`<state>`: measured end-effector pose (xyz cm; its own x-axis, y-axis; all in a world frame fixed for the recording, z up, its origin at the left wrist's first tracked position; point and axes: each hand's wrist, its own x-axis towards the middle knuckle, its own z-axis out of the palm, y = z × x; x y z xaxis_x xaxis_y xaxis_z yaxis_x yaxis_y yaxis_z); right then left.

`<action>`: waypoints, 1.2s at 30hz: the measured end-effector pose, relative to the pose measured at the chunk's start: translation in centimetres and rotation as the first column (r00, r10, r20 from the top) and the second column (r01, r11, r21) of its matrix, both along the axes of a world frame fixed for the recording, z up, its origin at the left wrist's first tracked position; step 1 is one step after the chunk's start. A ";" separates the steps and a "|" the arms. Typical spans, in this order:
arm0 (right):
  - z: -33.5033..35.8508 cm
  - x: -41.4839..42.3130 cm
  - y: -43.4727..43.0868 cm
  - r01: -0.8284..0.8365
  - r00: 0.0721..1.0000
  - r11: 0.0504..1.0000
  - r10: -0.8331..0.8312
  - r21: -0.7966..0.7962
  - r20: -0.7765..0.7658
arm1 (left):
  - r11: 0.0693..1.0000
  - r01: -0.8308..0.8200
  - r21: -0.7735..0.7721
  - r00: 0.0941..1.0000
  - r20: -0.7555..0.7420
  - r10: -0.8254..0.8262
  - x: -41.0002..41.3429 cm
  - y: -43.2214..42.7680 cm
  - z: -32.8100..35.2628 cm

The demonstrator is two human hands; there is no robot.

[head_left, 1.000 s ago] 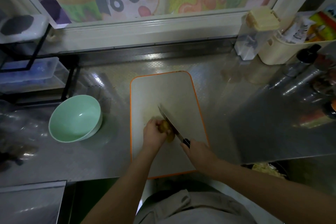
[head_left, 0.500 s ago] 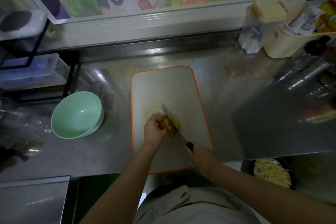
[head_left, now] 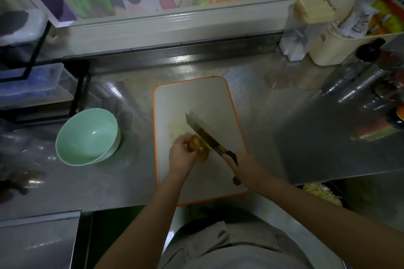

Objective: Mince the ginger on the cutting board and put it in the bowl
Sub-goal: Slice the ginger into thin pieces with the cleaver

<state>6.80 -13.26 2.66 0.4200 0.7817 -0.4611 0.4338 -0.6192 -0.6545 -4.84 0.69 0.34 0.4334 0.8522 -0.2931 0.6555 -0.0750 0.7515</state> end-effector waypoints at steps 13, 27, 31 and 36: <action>2.0 -2.2 0.0 0.044 0.997 0.999 -0.043 -0.019 0.063 | 0.998 -0.062 -0.015 0.993 0.100 0.063 -0.4 -0.8 -0.2; 4.3 -3.2 1.6 -0.090 0.986 0.970 0.119 -0.225 0.115 | 0.998 -0.066 0.009 0.998 0.022 0.066 -0.1 -0.6 0.2; 5.8 -3.4 2.5 -0.204 0.960 0.941 0.247 -0.271 0.135 | 0.999 -0.055 0.001 0.998 0.008 0.055 0.0 -0.5 0.4; 6.8 -3.1 3.4 -0.257 0.921 0.900 0.338 -0.352 0.192 | 0.998 -0.058 -0.007 0.998 -0.010 0.058 0.2 -0.3 0.2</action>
<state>3.73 -9.88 9.45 0.3204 0.7187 -0.6171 0.7496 -0.5906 -0.2987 -4.61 0.36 0.51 0.3801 0.8739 -0.3031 0.6657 -0.0309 0.7456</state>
